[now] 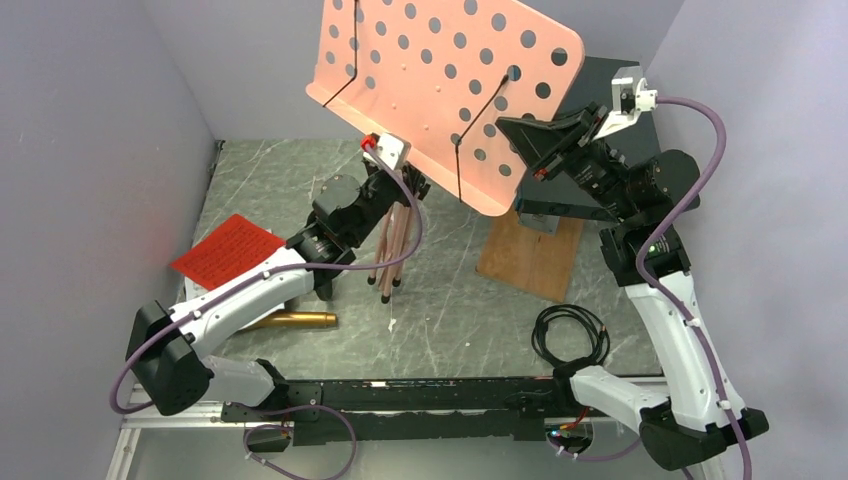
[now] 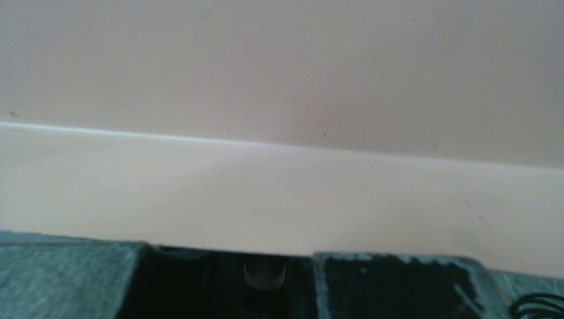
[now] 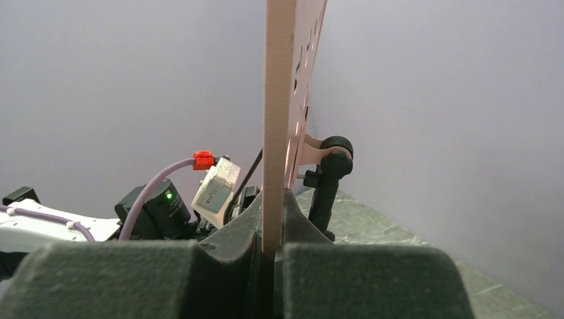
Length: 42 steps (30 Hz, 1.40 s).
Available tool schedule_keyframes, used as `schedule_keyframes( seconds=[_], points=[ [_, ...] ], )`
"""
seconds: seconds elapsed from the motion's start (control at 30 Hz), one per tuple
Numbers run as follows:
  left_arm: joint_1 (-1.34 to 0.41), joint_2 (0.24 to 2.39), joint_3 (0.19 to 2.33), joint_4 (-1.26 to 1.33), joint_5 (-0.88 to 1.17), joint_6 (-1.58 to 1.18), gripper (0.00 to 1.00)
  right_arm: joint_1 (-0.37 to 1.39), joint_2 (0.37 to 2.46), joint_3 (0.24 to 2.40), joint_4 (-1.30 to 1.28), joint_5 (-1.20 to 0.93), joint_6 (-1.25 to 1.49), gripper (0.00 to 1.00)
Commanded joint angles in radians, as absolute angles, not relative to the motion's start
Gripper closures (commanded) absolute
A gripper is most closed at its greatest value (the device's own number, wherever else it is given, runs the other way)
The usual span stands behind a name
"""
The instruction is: Set up the instrument practice props
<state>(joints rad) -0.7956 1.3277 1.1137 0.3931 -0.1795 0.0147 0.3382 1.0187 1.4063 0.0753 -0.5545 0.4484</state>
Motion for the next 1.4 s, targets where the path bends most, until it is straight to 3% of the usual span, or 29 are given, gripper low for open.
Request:
schedule_keyframes(
  seconds=[0.0, 0.03, 0.1, 0.3, 0.43, 0.83, 0.97, 1.03, 1.37],
  points=[
    [-0.814, 1.283, 1.137, 0.443, -0.271, 0.047, 0.76, 0.459, 1.038, 1.447, 0.133, -0.897, 0.253, 1.00],
    [-0.815, 1.277, 1.117, 0.454, -0.277, 0.030, 0.63, 0.474, 1.039, 1.451, 0.124, -0.911, 0.243, 1.00],
    [-0.815, 1.270, 1.090, 0.461, -0.271, 0.020, 0.50, 0.508, 1.040, 1.461, 0.100, -0.923, 0.213, 1.00],
    [-0.814, 1.250, 1.056, 0.415, -0.281, 0.016, 0.37, 0.603, 1.041, 1.432, 0.056, -0.875, 0.176, 1.00],
    [-0.816, 1.229, 1.029, 0.437, -0.268, 0.037, 0.34, 0.632, 1.003, 1.338, 0.161, -0.695, 0.250, 1.00],
    [-0.816, 1.212, 1.024, 0.398, -0.329, -0.025, 0.27, 0.632, 1.059, 1.361, 0.345, -0.448, 0.471, 1.00],
    [-0.816, 1.215, 1.040, 0.350, -0.351, -0.073, 0.15, 0.632, 1.063, 1.388, 0.351, -0.382, 0.487, 1.00],
    [-0.815, 1.223, 1.058, 0.329, -0.340, -0.082, 0.01, 0.632, 1.063, 1.393, 0.361, -0.369, 0.497, 1.00],
    [-0.796, 1.175, 1.020, 0.354, -0.261, -0.113, 0.01, 0.628, 1.028, 1.419, 0.356, -0.229, 0.562, 1.00]
  ],
)
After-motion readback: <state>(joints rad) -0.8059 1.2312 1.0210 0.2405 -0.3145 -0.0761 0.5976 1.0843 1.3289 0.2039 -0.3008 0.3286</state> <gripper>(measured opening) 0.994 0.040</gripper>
